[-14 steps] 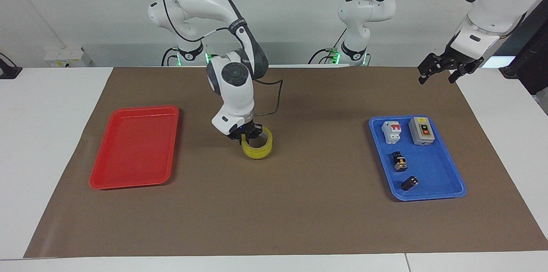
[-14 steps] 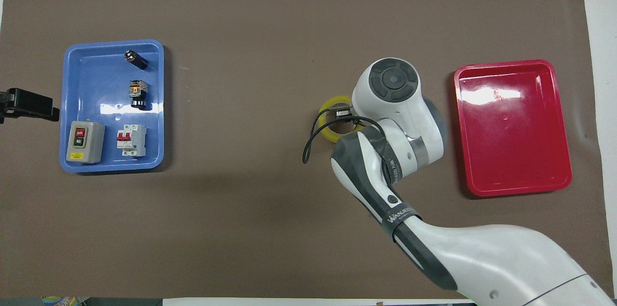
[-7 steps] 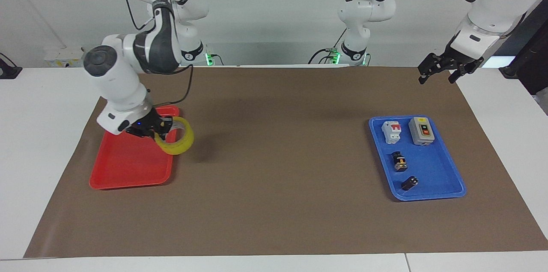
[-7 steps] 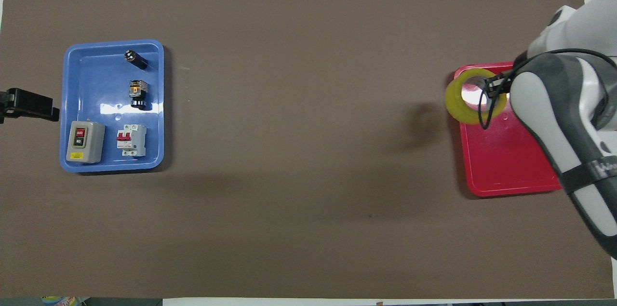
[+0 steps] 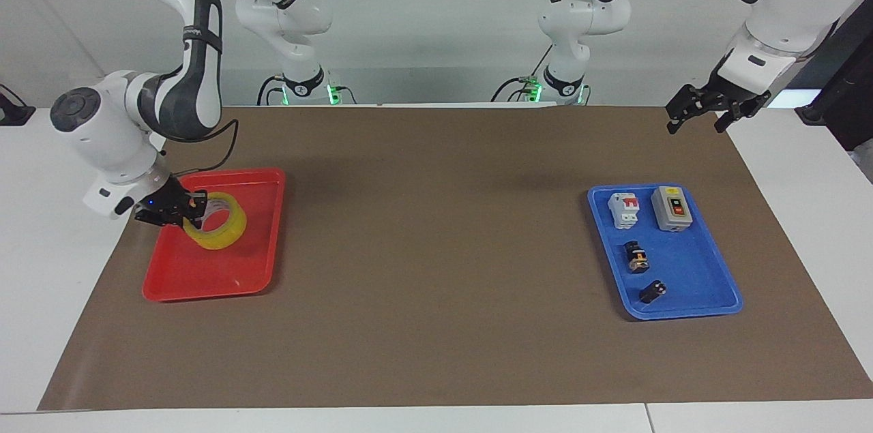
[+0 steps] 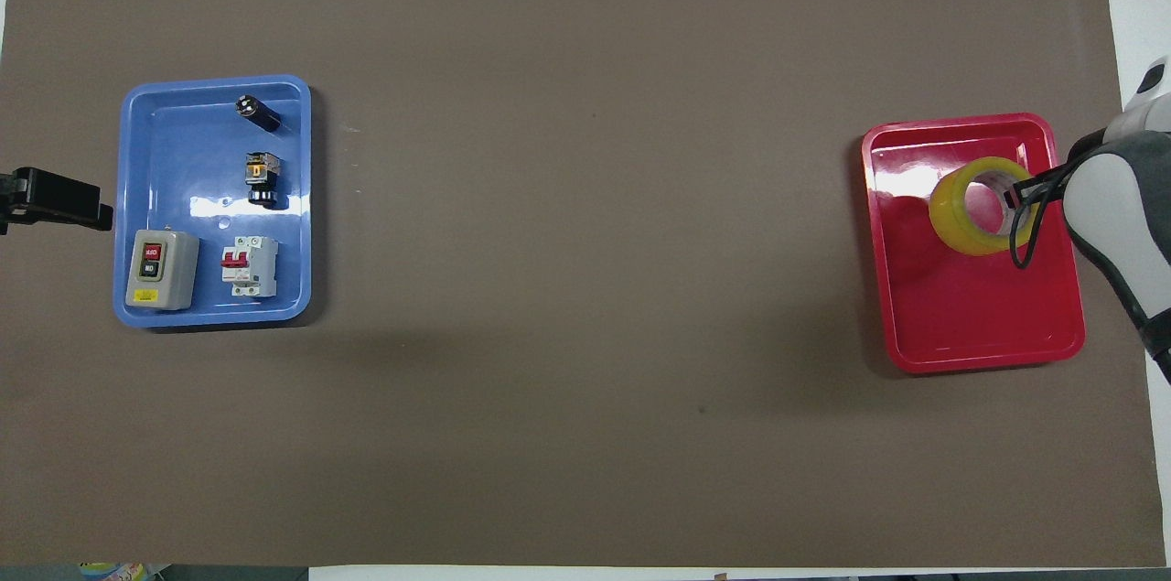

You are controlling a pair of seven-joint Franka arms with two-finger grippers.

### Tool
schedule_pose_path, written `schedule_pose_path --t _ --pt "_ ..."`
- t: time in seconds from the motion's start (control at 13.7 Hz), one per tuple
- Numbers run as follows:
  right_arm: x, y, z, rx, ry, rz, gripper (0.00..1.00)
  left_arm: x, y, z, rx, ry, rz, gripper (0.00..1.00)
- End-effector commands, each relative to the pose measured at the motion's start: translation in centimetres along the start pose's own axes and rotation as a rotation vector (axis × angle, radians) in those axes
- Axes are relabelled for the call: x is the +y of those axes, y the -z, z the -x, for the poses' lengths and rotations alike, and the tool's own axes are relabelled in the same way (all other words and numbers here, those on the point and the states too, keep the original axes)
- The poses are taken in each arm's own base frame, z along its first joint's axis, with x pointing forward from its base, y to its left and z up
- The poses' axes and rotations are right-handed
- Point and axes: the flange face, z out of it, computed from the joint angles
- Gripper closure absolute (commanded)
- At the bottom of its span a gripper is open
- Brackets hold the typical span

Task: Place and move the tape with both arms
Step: 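Carry the tape with the right gripper into the red tray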

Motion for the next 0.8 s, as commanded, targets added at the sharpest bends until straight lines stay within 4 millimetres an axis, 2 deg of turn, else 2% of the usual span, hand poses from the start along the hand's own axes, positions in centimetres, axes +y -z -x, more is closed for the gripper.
schedule_pose_path --t 0.0,0.29,0.51,0.59,0.73 --pt "0.0 -2.0 1.4 0.013 0.007 0.005 1.00 -0.2 0.2 0.6 0.006 -0.014 -0.019 0.00" --pt "0.9 -4.8 1.3 0.009 0.017 0.012 1.00 -0.2 0.2 0.6 0.006 -0.014 -0.019 0.00" --pt "1.3 -5.6 1.6 -0.002 0.036 0.007 0.90 -0.2 0.2 0.6 0.006 -0.014 -0.019 0.00" --pt "1.3 -5.8 1.7 -0.005 0.035 0.005 0.80 -0.2 0.2 0.6 0.006 -0.014 -0.019 0.00" --pt "1.3 -6.2 1.8 -0.010 0.035 0.003 0.77 -0.2 0.2 0.6 0.006 -0.014 -0.019 0.00"
